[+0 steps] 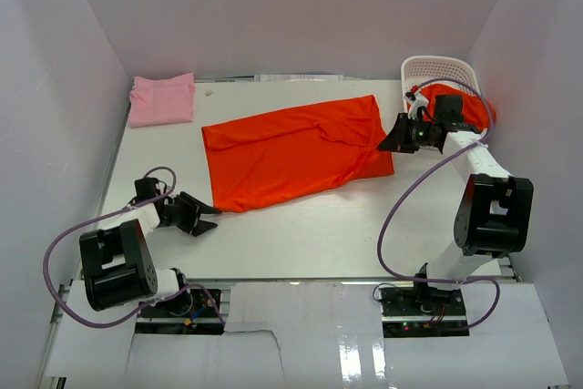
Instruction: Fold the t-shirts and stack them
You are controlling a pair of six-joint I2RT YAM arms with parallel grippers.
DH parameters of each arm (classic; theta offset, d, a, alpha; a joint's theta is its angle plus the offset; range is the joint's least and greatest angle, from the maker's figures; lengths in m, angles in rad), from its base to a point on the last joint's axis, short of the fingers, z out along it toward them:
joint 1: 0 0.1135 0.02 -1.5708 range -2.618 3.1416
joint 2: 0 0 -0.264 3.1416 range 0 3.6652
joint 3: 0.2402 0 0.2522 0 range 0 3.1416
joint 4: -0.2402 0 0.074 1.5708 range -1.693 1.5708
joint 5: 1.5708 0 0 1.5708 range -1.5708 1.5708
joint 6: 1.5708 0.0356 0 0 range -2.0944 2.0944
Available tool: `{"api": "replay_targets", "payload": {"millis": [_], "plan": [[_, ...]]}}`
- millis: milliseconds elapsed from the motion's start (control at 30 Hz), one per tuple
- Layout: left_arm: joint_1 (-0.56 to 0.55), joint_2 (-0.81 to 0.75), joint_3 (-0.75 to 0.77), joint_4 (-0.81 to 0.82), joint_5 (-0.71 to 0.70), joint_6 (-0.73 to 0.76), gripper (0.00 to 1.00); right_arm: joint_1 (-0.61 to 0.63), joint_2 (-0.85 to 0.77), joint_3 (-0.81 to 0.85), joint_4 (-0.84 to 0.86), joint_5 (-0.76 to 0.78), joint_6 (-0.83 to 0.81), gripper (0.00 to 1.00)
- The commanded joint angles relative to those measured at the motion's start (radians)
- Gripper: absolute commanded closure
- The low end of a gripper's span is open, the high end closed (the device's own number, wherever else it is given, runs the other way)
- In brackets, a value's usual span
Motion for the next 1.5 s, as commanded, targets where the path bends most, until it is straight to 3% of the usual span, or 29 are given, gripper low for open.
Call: {"api": "replay_targets", "payload": {"millis": [0, 367, 833, 967, 1467], "plan": [[-0.002, 0.002, -0.002, 0.086, 0.002, -0.042, 0.46, -0.005, 0.005, 0.044, 0.003, -0.028, -0.01, 0.92], [-0.002, -0.002, -0.005, 0.138, -0.001, -0.063, 0.46, -0.005, 0.017, 0.045, 0.005, -0.04, -0.009, 0.92], [-0.01, 0.152, 0.0, 0.266, -0.015, -0.066, 0.48, -0.005, 0.011, 0.045, 0.005, -0.048, -0.01, 0.92], [-0.013, 0.163, 0.001, 0.281, -0.019, -0.072, 0.55, -0.005, 0.013, 0.045, 0.005, -0.048, -0.01, 0.92], [-0.016, 0.192, -0.003, 0.299, -0.031, -0.071, 1.0, -0.005, -0.009, 0.052, -0.003, -0.039, -0.006, 0.92]]}}
